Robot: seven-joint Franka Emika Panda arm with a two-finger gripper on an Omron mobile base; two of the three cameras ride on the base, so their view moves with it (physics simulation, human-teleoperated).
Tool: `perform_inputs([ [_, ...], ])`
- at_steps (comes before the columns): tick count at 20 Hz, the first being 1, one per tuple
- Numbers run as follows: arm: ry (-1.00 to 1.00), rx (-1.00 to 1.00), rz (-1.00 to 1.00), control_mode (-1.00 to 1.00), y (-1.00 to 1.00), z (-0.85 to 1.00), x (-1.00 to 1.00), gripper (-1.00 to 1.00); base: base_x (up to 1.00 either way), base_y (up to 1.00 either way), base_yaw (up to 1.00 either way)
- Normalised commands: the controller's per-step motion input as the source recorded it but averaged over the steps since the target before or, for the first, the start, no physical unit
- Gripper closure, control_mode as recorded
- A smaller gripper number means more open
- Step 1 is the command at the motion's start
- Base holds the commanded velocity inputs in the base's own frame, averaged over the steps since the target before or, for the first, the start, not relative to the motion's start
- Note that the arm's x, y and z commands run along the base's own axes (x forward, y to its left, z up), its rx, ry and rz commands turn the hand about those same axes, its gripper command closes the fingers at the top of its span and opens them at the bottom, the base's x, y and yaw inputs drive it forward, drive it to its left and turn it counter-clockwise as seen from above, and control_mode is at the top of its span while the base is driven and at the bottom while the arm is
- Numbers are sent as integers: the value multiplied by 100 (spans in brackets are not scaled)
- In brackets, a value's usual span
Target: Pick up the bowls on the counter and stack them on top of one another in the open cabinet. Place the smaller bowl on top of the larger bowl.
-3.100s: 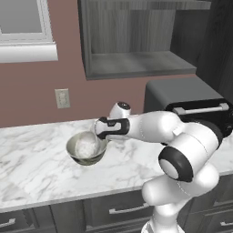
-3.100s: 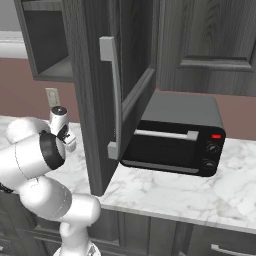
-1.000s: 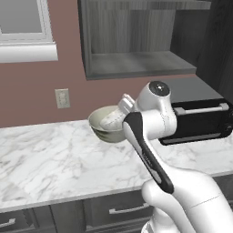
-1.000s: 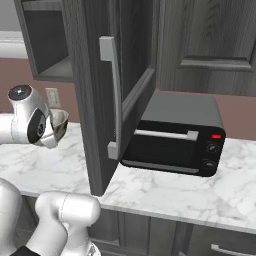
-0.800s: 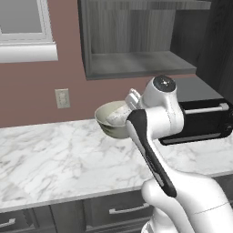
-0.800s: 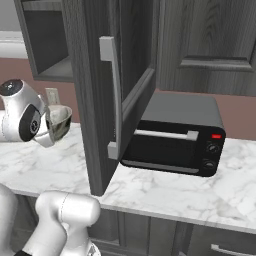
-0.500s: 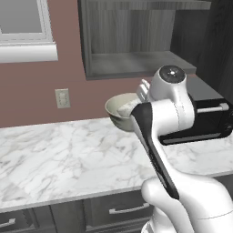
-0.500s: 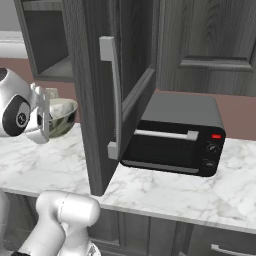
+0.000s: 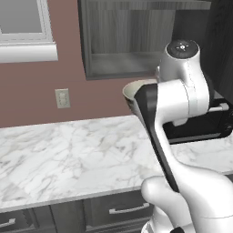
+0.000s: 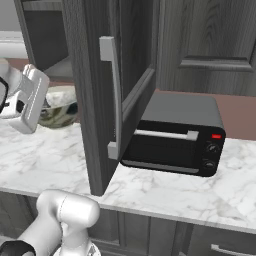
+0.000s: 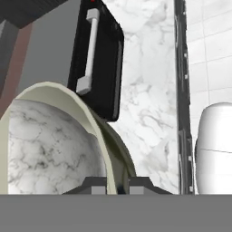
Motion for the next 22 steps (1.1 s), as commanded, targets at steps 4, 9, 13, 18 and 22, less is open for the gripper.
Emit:
perform_inputs([
  [4,-2,0,-19,-100,-12,52,-36,100,0,0,0],
  [9,-6,0,-13,-100,-2,42,-21,100,0,0,0],
  [13,-6,0,-9,-100,0,31,0,100,0,0,0],
  [18,-4,0,-5,-100,0,17,17,100,0,0,0],
  [22,-5,0,-3,-100,0,11,24,100,0,0,0],
])
